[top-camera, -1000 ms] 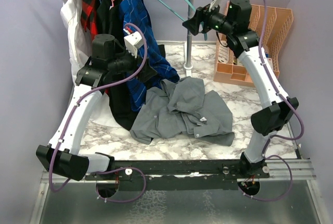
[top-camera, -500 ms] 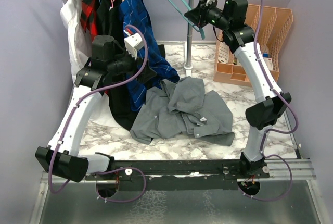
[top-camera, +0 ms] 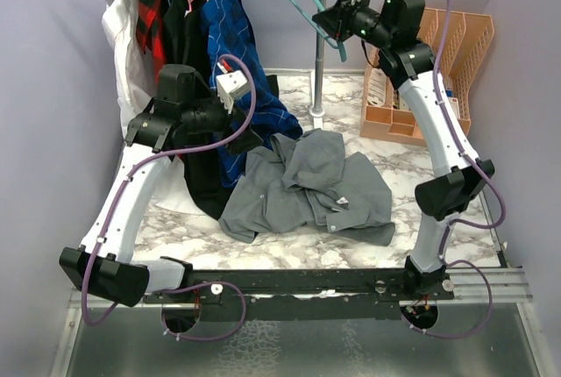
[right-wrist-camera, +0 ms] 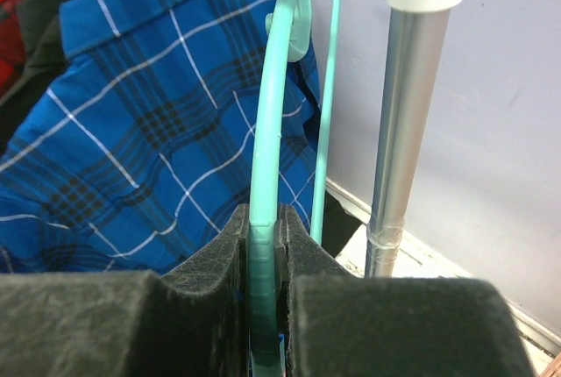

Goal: Place the shirt on the hanger

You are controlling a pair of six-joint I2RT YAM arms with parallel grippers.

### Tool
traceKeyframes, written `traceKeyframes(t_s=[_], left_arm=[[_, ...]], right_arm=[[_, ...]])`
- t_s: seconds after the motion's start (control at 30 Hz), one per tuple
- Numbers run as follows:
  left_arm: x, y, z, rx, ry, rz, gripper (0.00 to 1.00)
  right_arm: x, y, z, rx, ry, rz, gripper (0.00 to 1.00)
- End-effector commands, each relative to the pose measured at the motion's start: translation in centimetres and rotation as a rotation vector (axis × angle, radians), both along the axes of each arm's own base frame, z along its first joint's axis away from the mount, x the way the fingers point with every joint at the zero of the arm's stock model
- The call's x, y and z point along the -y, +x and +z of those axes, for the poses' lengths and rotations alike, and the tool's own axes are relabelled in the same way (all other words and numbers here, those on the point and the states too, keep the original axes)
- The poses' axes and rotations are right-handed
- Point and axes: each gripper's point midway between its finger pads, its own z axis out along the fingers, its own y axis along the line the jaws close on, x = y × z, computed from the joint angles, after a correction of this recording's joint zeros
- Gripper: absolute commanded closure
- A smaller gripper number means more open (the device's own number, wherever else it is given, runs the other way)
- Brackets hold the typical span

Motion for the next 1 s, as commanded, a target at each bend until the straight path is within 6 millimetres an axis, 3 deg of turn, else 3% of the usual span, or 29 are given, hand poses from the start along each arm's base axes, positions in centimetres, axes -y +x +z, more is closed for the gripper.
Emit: traceKeyframes(t_s=[0.0, 0.07, 0.2, 0.57, 0.7, 0.83, 0.97], left_arm=[[-0.8, -1.0, 1.5, 0.084, 0.049, -0.037, 0.19], [-1.5, -0.4, 2.0, 0.125, 0.084, 0.007, 0.19], [-2.6, 0.1, 2.2, 0.154, 0.145, 0.051, 0.18], [-1.6, -4.0, -0.6, 0.117, 0.202, -0.141, 0.16], [-0.6, -4.8, -2.6, 0.094, 0.277, -0.167, 0.15], [0.8, -5.2, -3.7, 0.077, 0.300, -0.201, 0.11], [3.0, -4.4, -4.5, 0.053, 0.320, -0.214, 0.05]], right_arm=[[1.3, -5.0, 8.0, 0.143, 0.100, 0.013, 0.99], [1.7, -6.4, 8.4, 0.143, 0.117, 0.013, 0.99], [2.4, -8.6, 7.0, 0.085, 0.124, 0.005, 0.99], [4.6, -16.5, 2.8, -0.044, 0.114, 0.019, 0.99], [6.3, -21.1, -0.8, -0.200, 0.093, 0.010, 0.99], [10.8, -26.6, -6.0, -0.387, 0.066, -0.151, 0.99], [14.4, -31.9, -9.4, -0.565, 0.081, -0.285, 0.99]])
